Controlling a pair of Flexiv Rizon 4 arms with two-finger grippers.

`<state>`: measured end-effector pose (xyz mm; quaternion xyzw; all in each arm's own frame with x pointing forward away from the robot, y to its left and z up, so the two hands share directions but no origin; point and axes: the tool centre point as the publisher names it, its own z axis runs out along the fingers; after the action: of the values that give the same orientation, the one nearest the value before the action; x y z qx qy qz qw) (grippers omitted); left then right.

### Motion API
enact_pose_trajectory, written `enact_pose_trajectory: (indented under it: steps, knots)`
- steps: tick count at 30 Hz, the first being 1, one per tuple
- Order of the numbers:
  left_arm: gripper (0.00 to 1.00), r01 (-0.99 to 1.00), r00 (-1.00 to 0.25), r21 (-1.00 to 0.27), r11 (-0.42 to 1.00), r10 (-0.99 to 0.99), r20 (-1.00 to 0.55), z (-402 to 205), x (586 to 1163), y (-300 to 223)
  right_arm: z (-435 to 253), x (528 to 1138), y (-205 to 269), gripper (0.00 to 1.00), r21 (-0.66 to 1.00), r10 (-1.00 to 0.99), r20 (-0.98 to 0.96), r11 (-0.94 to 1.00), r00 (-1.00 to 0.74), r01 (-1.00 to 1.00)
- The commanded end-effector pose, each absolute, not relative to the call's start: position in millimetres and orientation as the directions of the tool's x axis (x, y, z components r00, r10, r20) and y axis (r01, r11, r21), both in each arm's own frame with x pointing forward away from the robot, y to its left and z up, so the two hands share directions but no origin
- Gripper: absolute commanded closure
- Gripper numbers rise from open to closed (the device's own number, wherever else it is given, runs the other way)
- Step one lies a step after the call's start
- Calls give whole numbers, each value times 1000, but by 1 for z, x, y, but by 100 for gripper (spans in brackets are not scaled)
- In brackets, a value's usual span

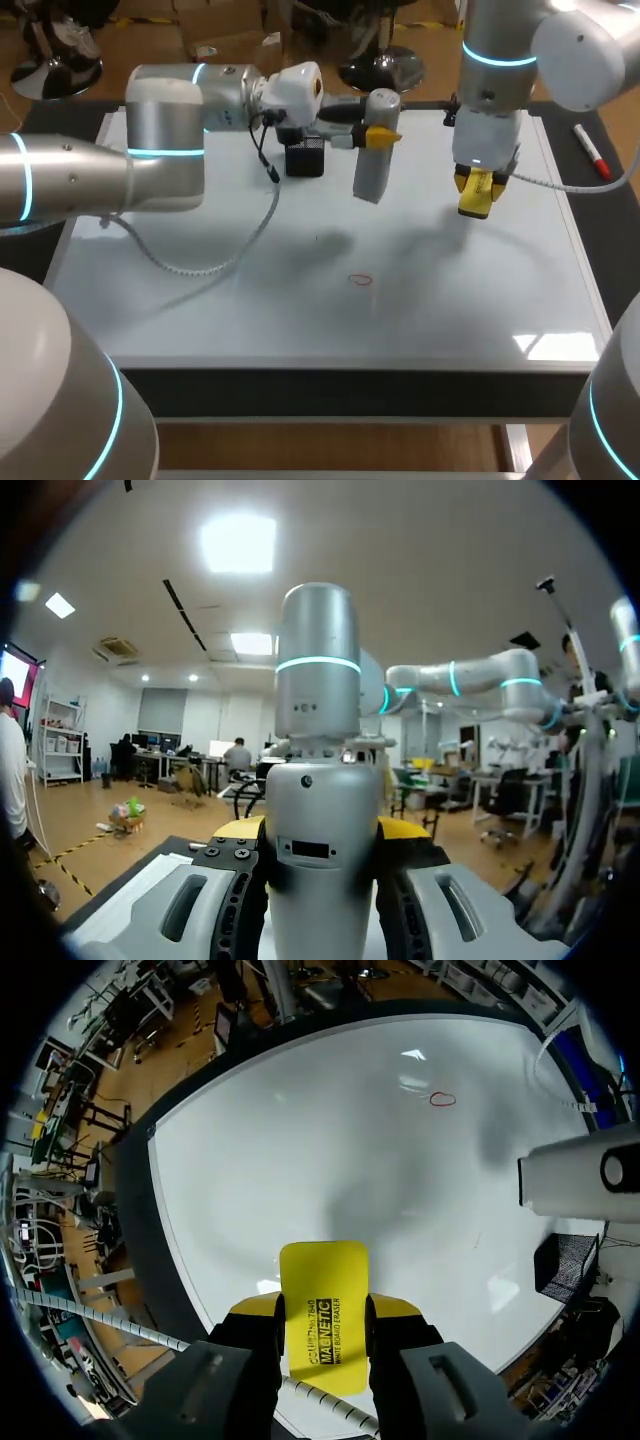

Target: Pick up the inspection probe, press it on each red-marked spot on the whiteboard one by one, put down the probe, pick up the eraser, and wipe off all the red marks.

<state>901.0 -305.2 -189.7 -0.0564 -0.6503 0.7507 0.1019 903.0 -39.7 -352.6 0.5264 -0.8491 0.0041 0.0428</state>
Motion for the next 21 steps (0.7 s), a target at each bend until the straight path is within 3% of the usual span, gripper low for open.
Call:
enact_pose_trajectory:
  steps: [1, 21]
  knots:
    - [100, -89, -969, -987, -131, 239, 56, -191, 886, -299, -352, 903, -41, 100, 35, -894, 78, 444, -441, -895]
    - [100, -169, -917, -976, -138, 386, 104, -236, 839, -301, -352, 903, -41, 100, 35, -894, 78, 444, -441, -895]
